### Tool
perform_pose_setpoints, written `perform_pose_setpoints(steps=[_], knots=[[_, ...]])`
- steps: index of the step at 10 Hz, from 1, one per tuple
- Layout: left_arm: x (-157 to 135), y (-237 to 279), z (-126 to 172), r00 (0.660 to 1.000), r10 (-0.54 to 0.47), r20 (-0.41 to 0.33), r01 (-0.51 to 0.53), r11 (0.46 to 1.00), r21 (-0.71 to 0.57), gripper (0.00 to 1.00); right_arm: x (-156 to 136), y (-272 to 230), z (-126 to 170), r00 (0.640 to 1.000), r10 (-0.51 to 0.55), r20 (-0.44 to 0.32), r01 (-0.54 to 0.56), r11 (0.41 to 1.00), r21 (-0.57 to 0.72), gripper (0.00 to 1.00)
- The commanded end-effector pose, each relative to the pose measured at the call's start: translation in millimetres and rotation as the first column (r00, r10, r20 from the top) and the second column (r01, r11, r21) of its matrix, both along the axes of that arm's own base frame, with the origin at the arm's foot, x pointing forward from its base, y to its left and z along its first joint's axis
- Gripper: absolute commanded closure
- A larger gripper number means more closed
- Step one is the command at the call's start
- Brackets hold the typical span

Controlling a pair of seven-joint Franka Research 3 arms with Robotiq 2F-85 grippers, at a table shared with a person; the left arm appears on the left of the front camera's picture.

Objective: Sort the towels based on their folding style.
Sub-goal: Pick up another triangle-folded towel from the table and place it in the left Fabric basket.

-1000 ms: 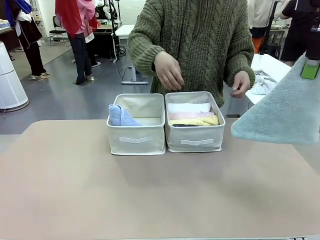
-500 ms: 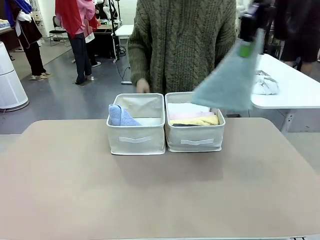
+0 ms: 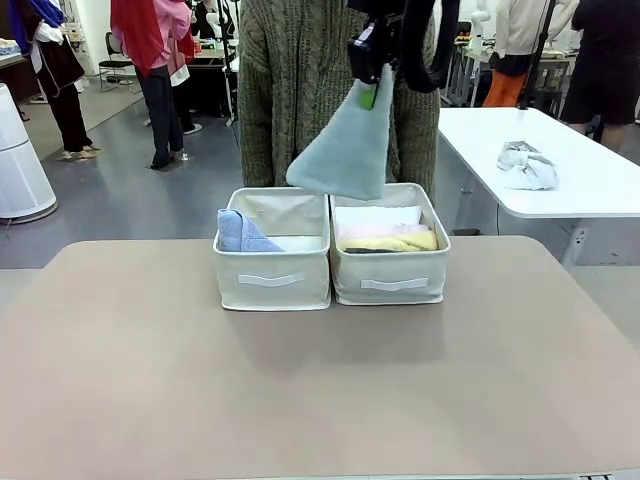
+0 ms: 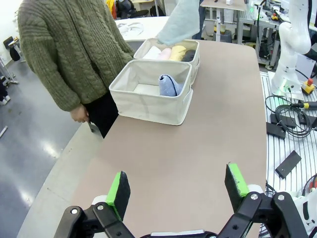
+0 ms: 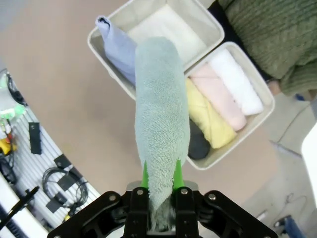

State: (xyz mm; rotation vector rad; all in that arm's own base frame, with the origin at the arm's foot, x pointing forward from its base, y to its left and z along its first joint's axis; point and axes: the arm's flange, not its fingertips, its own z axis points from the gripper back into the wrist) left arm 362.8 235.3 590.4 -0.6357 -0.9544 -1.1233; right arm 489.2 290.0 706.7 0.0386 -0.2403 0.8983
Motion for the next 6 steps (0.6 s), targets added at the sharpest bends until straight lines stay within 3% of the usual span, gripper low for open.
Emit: perform_pose_setpoints(steps=[1,5,6], knots=[[-2.7,1.6,0.0,1.000,-0.012,0.010,0.011,1.000,0.007,0.00,-1.4,-3.7,-2.8,1.000,-0.006,-0.005,0.006,1.000,-0.008,0.82],[-2.7,1.6,0.0,1.000,-0.012,0.010,0.011,1.000,0.007,0.00,0.4,-1.1,-3.2,1.000,-0.001,-0.005,0.001,1.000,-0.006,0.82],[-2.7,1.6,0.0,1.000,-0.012,0.010,0.011,1.000,0.007,0.00,8.2,9.5,-6.1,0.996,0.081,0.030,-0.081,0.997,-0.013,0.82]])
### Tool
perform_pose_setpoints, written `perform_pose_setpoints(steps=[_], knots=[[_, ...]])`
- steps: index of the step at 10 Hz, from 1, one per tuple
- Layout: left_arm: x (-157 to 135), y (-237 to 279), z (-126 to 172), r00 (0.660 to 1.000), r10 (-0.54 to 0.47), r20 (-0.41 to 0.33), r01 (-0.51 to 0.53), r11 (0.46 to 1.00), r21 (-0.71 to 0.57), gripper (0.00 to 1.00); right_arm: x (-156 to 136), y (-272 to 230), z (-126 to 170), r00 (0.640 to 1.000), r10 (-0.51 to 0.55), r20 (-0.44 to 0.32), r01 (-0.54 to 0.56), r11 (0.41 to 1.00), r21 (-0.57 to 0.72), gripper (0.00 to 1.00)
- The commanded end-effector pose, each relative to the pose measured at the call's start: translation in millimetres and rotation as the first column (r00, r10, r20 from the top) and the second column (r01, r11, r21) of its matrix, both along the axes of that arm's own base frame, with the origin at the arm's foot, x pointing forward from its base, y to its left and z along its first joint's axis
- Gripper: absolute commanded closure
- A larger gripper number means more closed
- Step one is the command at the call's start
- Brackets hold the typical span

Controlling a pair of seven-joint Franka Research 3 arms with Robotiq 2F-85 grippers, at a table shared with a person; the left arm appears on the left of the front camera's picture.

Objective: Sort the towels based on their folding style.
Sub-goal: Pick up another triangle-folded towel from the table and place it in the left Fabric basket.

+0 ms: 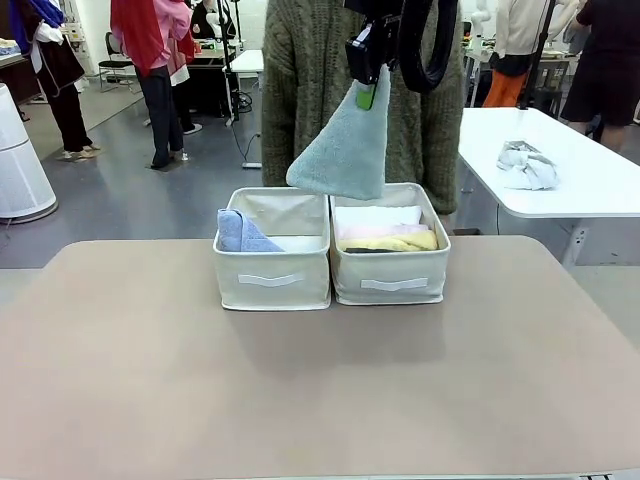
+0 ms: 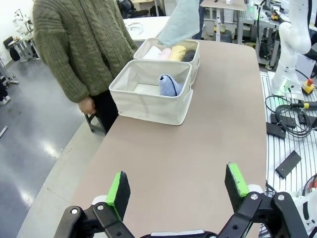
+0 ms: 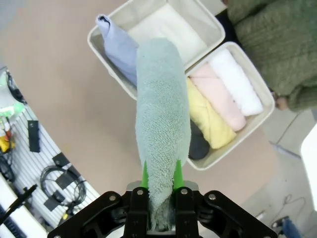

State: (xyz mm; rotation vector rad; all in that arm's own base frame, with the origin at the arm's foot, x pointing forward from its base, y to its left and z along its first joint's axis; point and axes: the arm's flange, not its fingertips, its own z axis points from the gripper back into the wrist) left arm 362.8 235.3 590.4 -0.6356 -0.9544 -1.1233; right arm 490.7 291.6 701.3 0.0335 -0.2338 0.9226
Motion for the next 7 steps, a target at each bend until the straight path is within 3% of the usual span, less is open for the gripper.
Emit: perform_pose_setpoints(steps=[1,4,7], knots=[[-2.7,1.5,0.0,1.000,-0.012,0.010,0.012,1.000,0.007,0.00,20.6,19.6,-5.5,0.993,0.102,0.061,-0.102,0.995,-0.006,0.82],[-2.7,1.5,0.0,1.000,-0.012,0.010,0.012,1.000,0.007,0.00,50.7,47.6,-22.8,0.966,0.194,0.170,-0.191,0.981,-0.033,0.82],[-2.7,1.5,0.0,1.000,-0.012,0.010,0.012,1.000,0.007,0.00,80.9,71.2,-45.2,0.942,0.288,0.170,-0.288,0.957,-0.029,0.82]])
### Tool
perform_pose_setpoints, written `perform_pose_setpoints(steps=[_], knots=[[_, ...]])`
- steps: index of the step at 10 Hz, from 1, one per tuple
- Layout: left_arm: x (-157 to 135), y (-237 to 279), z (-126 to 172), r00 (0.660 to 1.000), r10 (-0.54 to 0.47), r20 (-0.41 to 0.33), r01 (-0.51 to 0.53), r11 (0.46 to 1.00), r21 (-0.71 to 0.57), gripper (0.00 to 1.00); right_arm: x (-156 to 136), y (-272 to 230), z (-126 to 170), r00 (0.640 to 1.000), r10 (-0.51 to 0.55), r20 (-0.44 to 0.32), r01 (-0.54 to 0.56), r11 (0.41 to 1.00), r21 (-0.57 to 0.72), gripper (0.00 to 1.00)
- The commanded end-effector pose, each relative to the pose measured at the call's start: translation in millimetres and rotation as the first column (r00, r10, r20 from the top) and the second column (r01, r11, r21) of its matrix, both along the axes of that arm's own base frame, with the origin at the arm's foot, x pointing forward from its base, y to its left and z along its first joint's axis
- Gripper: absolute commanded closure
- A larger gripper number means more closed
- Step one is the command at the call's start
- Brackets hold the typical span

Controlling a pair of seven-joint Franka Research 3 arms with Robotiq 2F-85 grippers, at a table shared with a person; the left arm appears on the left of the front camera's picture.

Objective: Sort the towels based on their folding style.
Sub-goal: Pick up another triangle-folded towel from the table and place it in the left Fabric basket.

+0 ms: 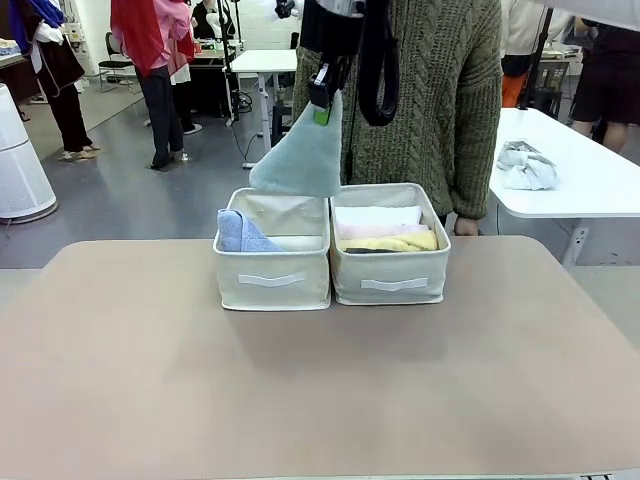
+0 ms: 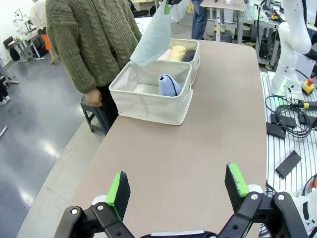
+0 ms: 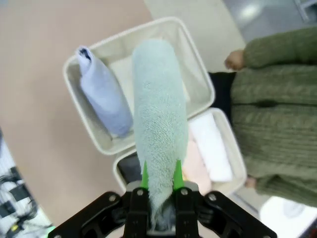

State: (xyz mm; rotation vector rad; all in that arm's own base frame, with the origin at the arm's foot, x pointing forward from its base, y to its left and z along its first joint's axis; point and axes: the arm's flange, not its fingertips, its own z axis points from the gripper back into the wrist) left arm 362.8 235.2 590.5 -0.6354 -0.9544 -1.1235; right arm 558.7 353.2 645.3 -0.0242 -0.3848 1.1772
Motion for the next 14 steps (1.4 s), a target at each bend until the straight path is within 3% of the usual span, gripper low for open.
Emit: perform_pose_setpoints(steps=[1,5,10,14], knots=[[-2.7,1.6,-0.1,1.000,-0.012,0.010,0.011,1.000,0.007,0.00,20.4,17.4,3.9,0.998,0.055,-0.019,-0.055,0.998,0.010,0.82],[-2.7,1.6,-0.1,1.000,-0.012,0.010,0.011,1.000,0.007,0.00,41.6,34.3,-32.5,0.988,0.135,-0.079,-0.132,0.991,0.033,0.82],[-2.7,1.6,-0.1,1.000,-0.012,0.010,0.011,1.000,0.007,0.00,29.7,26.9,-42.8,0.994,0.092,-0.056,-0.092,0.996,0.012,0.82],[-2.7,1.6,-0.1,1.000,-0.012,0.010,0.011,1.000,0.007,0.00,47.7,30.1,-72.4,0.989,0.142,-0.048,-0.142,0.990,-0.003,0.82]])
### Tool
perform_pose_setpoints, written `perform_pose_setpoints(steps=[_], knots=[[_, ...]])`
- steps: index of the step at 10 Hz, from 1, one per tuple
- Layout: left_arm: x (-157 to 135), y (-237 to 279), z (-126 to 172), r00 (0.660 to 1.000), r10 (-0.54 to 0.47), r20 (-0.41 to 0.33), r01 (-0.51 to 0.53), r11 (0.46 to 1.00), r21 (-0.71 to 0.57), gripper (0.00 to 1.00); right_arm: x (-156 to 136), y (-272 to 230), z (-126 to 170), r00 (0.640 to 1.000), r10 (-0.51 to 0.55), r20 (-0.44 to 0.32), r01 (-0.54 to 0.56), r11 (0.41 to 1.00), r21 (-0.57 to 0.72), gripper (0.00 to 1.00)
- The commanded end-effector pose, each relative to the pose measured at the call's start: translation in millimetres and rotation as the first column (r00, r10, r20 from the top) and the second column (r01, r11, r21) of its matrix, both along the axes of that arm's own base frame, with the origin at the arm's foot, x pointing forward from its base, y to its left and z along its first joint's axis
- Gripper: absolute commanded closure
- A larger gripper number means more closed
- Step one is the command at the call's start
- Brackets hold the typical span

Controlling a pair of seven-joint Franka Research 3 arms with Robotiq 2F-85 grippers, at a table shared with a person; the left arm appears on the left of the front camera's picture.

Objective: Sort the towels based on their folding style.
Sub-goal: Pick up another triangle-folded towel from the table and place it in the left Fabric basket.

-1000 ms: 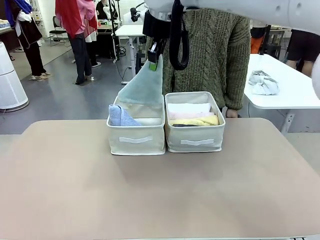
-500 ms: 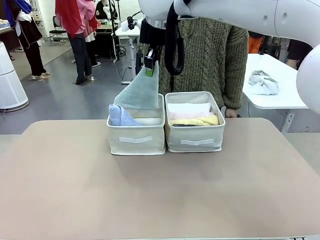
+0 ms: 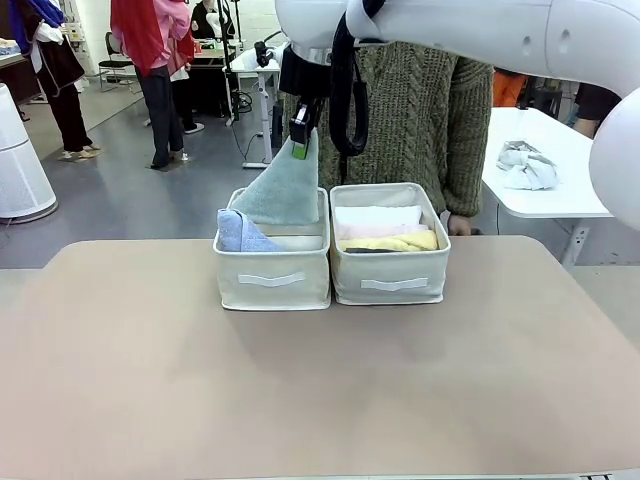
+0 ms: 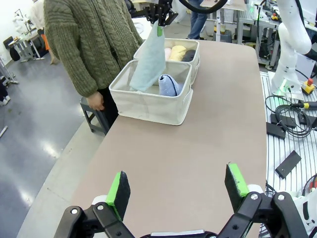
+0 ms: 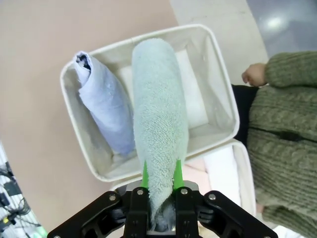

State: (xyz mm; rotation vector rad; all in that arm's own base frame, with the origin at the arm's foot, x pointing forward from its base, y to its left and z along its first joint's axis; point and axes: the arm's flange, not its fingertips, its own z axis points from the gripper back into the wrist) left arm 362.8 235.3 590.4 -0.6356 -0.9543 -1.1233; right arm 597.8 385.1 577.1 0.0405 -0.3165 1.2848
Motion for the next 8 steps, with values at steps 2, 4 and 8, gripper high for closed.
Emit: perform_pose_setpoints(steps=[2,4,8], knots=[[-2.7,1.5,0.0,1.000,-0.012,0.010,0.012,1.000,0.007,0.00,20.6,-1.5,-18.2,0.996,0.073,0.043,-0.073,0.997,0.008,0.82],[-2.7,1.5,0.0,1.000,-0.012,0.010,0.012,1.000,0.007,0.00,32.0,-3.5,-31.8,0.994,0.094,0.046,-0.095,0.995,0.020,0.82],[-2.7,1.5,0.0,1.000,-0.012,0.010,0.012,1.000,0.007,0.00,49.3,-4.7,-60.2,0.995,0.097,-0.021,-0.097,0.995,0.010,0.82]])
